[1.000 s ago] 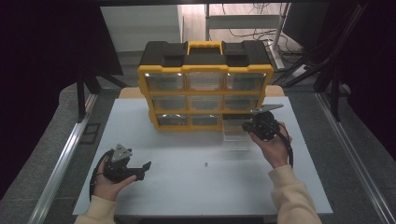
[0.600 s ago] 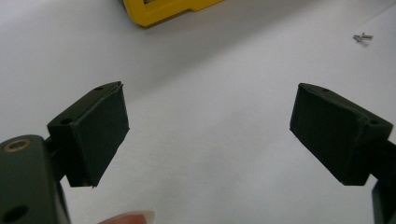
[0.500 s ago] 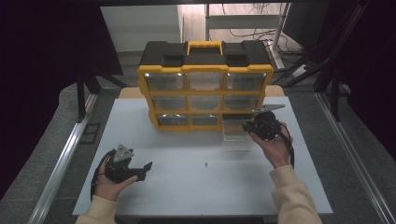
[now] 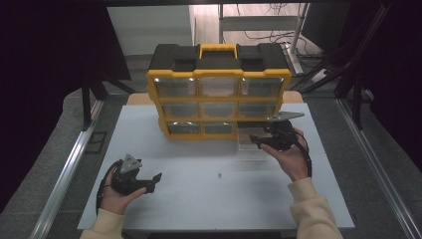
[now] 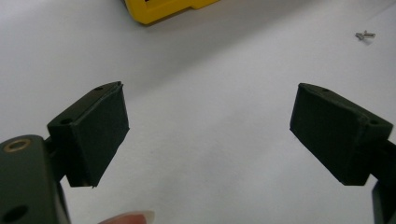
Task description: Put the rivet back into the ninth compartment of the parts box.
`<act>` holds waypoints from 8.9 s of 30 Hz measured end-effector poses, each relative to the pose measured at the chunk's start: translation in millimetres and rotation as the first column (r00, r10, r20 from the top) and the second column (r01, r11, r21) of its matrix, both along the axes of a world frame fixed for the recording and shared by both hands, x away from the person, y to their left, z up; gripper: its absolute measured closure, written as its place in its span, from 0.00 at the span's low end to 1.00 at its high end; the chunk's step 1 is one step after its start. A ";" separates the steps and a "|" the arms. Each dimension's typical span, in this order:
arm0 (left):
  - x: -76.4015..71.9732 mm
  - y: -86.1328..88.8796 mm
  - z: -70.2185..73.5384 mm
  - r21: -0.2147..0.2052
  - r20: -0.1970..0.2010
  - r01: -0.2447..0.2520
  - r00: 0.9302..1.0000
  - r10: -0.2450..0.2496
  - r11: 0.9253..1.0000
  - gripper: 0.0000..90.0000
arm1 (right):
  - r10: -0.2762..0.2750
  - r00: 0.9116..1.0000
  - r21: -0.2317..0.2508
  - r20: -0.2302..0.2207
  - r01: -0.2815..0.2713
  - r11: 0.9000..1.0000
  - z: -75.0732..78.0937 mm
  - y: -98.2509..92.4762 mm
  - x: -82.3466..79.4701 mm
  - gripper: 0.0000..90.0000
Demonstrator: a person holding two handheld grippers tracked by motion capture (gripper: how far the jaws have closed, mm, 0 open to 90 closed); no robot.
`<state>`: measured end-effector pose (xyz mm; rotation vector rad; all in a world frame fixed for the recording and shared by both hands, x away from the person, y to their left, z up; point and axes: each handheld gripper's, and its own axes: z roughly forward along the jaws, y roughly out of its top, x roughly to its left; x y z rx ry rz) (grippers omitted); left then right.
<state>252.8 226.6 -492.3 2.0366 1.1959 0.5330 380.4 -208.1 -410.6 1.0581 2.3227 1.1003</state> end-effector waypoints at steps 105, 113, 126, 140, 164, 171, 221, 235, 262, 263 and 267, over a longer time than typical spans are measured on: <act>0.9 -3.4 -0.9 0.010 -0.003 0.016 1.000 -0.016 1.000 0.13 | 0.227 0.957 -0.150 -0.183 -0.256 0.955 -76.7 101.3 -43.3 0.37; 1.1 -3.8 -1.3 0.011 -0.005 0.018 1.000 -0.018 1.000 0.13 | 0.221 0.952 -0.183 -0.212 -0.261 0.948 -88.2 107.6 -37.9 0.38; 1.2 -3.5 -1.5 0.010 -0.006 0.018 1.000 -0.018 1.000 0.13 | 0.210 0.948 -0.231 -0.240 -0.266 0.936 -99.4 114.6 -35.5 0.48; 1.1 -3.4 -1.3 0.009 -0.005 0.018 1.000 -0.018 1.000 0.13 | 0.215 0.944 -0.258 -0.250 -0.279 0.925 -101.7 116.6 -36.5 0.65; 1.3 -3.2 -1.9 0.011 -0.005 0.017 1.000 -0.017 1.000 0.13 | 0.227 0.929 -0.238 -0.292 -0.301 0.923 -99.1 113.1 -35.0 0.96; 1.4 -3.4 -2.1 0.012 -0.006 0.017 1.000 -0.017 1.000 0.13 | 0.230 0.931 -0.244 -0.284 -0.303 0.921 -99.0 113.3 -35.0 0.96; 1.4 -2.6 -2.0 0.016 -0.005 0.017 1.000 -0.017 1.000 0.13 | 0.220 0.959 -0.152 -0.177 -0.247 0.957 -51.6 86.6 -36.4 0.96; 1.5 -2.2 -2.0 0.017 -0.005 0.018 1.000 -0.018 1.000 0.13 | 0.203 0.970 -0.117 -0.133 -0.219 0.969 -32.0 75.3 -37.7 0.96; 1.6 -2.2 -2.1 0.018 -0.004 0.017 1.000 -0.017 1.000 0.14 | 0.134 0.990 -0.054 -0.051 -0.137 0.989 0.6 43.7 -36.9 0.96; 1.6 -2.2 -2.2 0.017 -0.004 0.017 1.000 -0.017 1.000 0.14 | 0.134 0.990 -0.051 -0.046 -0.136 0.989 1.5 42.6 -36.6 0.96; 1.6 -2.2 -2.0 0.019 -0.005 0.019 1.000 -0.019 1.000 0.14 | 0.124 0.992 -0.049 -0.038 -0.126 0.991 4.3 38.0 -35.9 0.96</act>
